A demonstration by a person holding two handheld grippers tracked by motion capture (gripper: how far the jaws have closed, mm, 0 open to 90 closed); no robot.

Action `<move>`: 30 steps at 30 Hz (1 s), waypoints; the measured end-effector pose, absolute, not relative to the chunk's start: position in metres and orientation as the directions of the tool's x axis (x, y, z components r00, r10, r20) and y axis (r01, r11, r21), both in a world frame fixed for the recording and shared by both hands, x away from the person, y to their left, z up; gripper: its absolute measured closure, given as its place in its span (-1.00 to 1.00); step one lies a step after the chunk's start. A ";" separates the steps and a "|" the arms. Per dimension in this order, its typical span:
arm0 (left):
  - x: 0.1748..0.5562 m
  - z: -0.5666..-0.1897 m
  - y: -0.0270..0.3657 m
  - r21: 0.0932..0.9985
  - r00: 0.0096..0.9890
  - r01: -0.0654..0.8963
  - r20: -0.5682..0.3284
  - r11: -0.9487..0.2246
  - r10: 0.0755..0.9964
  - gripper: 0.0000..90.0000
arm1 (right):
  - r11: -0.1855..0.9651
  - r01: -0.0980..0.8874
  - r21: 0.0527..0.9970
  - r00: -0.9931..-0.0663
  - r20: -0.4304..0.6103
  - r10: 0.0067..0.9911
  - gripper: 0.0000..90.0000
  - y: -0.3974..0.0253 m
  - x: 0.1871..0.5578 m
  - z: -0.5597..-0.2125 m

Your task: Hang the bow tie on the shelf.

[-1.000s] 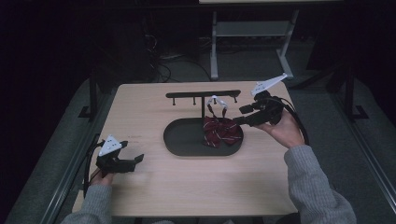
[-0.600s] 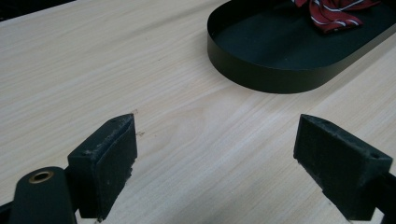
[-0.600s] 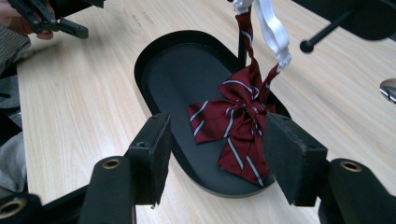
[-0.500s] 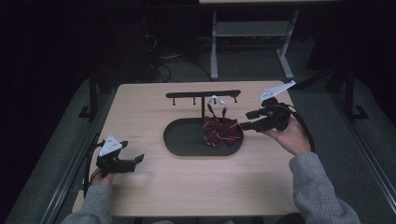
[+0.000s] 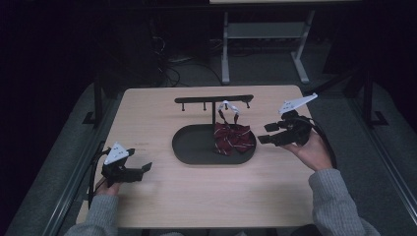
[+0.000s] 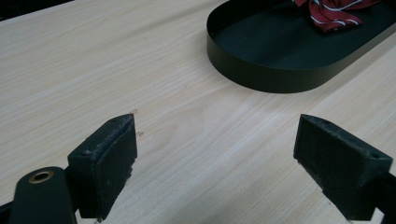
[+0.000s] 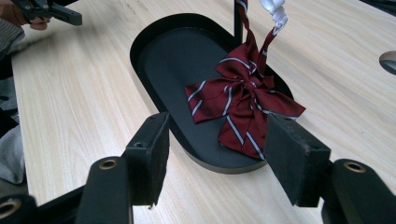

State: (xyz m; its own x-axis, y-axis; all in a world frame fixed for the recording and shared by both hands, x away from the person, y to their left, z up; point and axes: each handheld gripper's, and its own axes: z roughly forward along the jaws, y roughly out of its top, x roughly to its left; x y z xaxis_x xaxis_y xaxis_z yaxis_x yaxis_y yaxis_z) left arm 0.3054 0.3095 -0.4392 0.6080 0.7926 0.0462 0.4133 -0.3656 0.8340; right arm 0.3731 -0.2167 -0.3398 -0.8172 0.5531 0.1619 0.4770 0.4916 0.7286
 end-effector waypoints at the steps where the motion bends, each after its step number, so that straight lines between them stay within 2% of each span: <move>1: 0.305 -0.439 0.309 0.834 0.608 0.413 0.047 -0.366 0.792 -0.71 | 0.489 0.477 0.731 -0.817 0.162 0.554 -0.10 -0.217 0.372 -0.341; 30: 0.305 -0.439 0.309 0.831 0.612 0.413 0.050 -0.373 0.790 -0.71 | 0.461 0.542 0.702 -0.784 0.227 0.577 -0.13 -0.231 0.355 -0.378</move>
State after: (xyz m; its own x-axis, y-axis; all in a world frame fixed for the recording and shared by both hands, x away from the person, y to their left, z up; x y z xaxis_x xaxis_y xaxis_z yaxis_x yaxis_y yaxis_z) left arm 0.3054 0.3086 -0.4392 0.6116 0.7896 0.0503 0.4128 -0.3727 0.8311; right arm 0.3549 -0.2314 -0.3778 -0.7843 0.5774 0.2267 0.5424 0.4610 0.7024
